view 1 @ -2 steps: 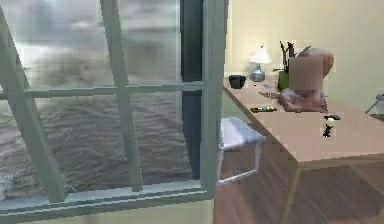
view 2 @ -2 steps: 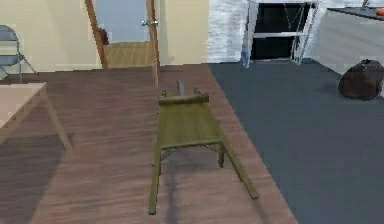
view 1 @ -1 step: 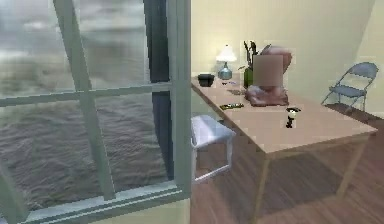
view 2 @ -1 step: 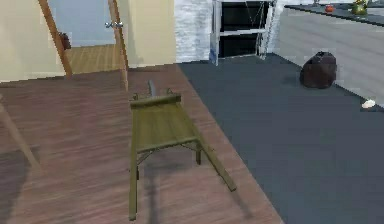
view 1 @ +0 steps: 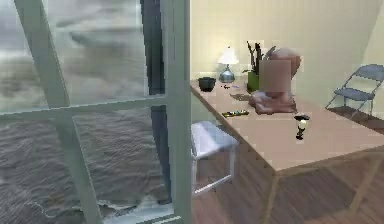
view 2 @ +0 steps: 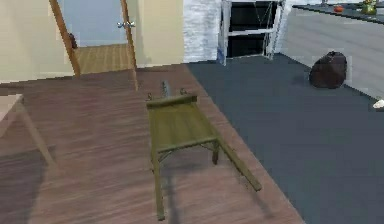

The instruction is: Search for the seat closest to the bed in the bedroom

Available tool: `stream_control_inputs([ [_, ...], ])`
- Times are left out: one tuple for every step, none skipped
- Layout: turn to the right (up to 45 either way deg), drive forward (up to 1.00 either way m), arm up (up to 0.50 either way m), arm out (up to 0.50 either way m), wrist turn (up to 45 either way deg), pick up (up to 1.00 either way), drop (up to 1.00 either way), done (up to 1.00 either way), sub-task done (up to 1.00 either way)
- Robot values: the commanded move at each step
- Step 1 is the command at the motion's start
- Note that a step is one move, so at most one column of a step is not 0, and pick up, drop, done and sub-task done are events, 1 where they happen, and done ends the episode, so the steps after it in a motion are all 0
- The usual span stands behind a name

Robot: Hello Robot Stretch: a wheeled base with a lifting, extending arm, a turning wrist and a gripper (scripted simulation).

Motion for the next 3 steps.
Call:
stream_control_inputs([
  [45.0,0.0,0.0,0.0,0.0,0.0,0.0,0.0,0.0],
  [6.0,0.0,0.0,0.0,0.0,0.0,0.0,0.0,0.0],
  [0.0,0.55,0.0,0.0,0.0,0.0,0.0,0.0,0.0],
])
